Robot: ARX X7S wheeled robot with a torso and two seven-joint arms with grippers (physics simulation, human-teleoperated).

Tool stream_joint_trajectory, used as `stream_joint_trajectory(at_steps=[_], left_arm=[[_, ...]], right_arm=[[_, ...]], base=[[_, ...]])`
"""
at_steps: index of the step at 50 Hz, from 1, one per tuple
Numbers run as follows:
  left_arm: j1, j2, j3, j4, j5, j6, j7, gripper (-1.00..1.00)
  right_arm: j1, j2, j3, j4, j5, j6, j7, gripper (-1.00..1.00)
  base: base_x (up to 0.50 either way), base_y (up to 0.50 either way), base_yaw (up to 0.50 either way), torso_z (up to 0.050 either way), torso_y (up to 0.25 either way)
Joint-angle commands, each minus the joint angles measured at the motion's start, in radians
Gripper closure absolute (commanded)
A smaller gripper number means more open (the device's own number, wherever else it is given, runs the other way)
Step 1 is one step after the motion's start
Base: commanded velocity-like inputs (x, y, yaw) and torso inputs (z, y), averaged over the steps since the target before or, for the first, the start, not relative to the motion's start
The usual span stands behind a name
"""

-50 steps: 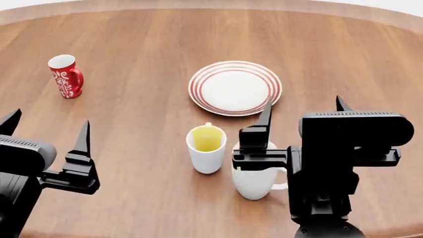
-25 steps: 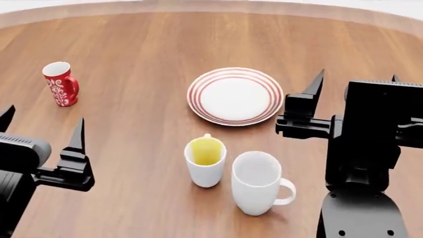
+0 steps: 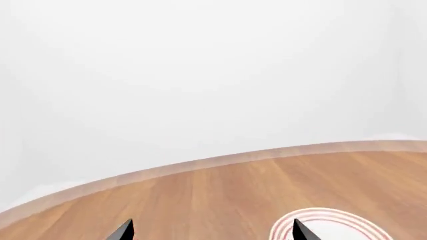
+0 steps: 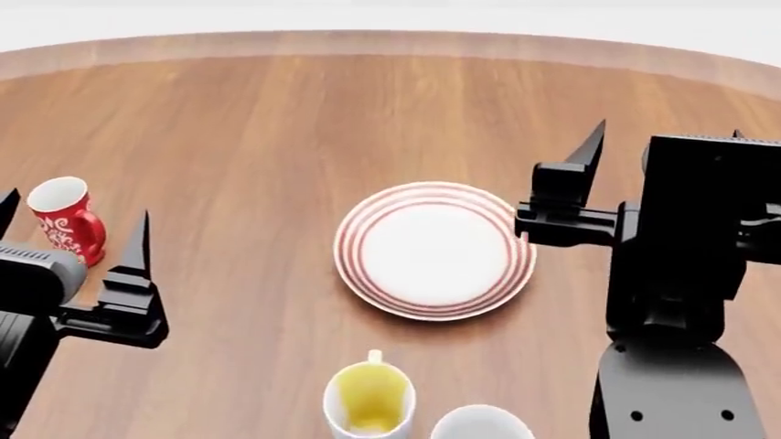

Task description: Pick up the red mug and put it on the plate

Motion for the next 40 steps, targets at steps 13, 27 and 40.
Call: stream_joint_trajectory(at_steps=[13,27,40], left_arm=[[0.005,-0.009,-0.006,0.004,-0.015,0.004,-0.010,-1.00],[0.009,-0.013,-0.004,-0.003,-0.020,0.013,-0.014,-1.00],[0.012,-0.016,-0.001,-0.012,-0.024,0.025,-0.017,-1.00]], right_arm=[[0.007,0.010,-0.006,0.004,0.017,0.012,0.000,-1.00],[0.005,0.013,-0.012,0.010,0.027,0.010,0.000,-1.00],[0.003,0.016,-0.016,0.008,0.036,0.010,0.001,-1.00]], base=[[0.50,0.00,0.00,0.000,0.000],[0.50,0.00,0.00,0.000,0.001],[0.50,0.00,0.00,0.000,0.001]])
